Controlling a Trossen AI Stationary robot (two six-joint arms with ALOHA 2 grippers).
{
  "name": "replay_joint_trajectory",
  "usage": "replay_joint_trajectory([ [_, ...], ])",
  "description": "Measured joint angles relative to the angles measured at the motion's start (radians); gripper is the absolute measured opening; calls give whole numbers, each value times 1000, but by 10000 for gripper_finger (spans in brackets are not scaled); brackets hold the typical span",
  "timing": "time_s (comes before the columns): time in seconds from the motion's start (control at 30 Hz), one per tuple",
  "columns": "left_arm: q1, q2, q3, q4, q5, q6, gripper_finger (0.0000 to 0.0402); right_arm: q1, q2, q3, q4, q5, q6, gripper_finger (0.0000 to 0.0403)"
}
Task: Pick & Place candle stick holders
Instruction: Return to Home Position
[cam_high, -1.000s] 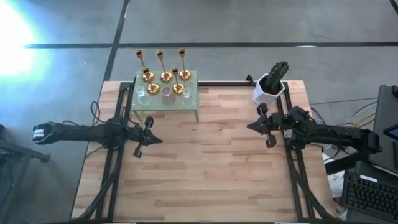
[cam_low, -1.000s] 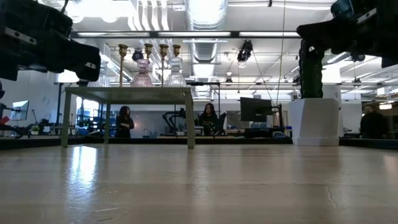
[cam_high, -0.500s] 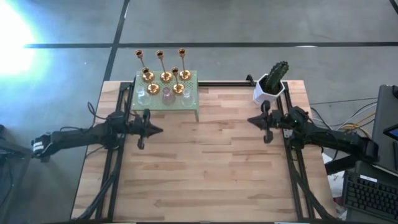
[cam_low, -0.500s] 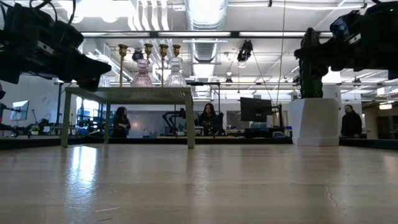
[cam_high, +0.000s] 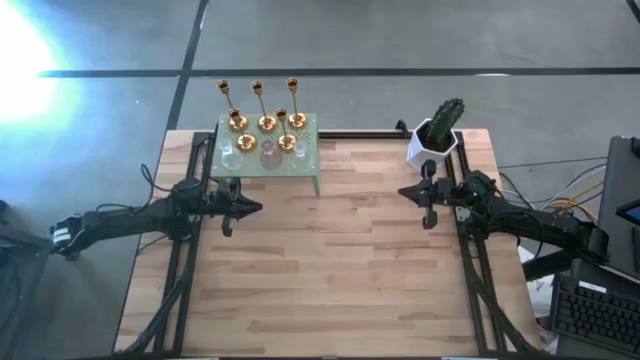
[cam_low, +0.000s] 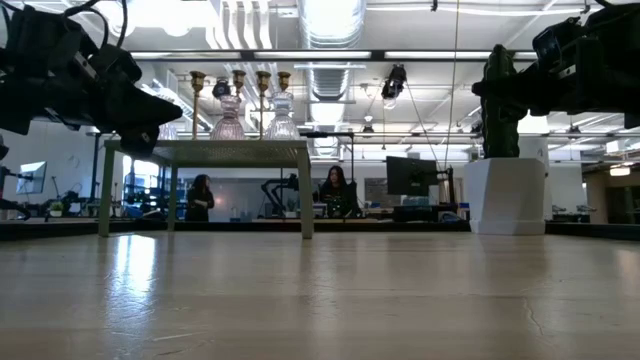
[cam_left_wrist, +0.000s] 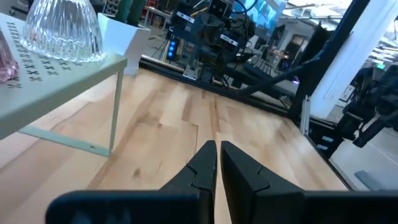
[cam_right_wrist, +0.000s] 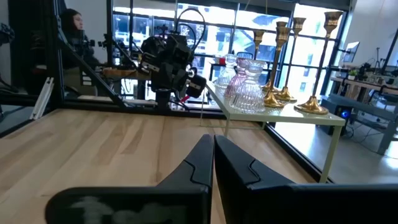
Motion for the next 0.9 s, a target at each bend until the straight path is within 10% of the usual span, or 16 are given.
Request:
replay_joint_trajectory([
  [0.9, -1, -320, 0, -15, 0, -8, 27, 43, -440, -1, -92, -3, 2, 9],
])
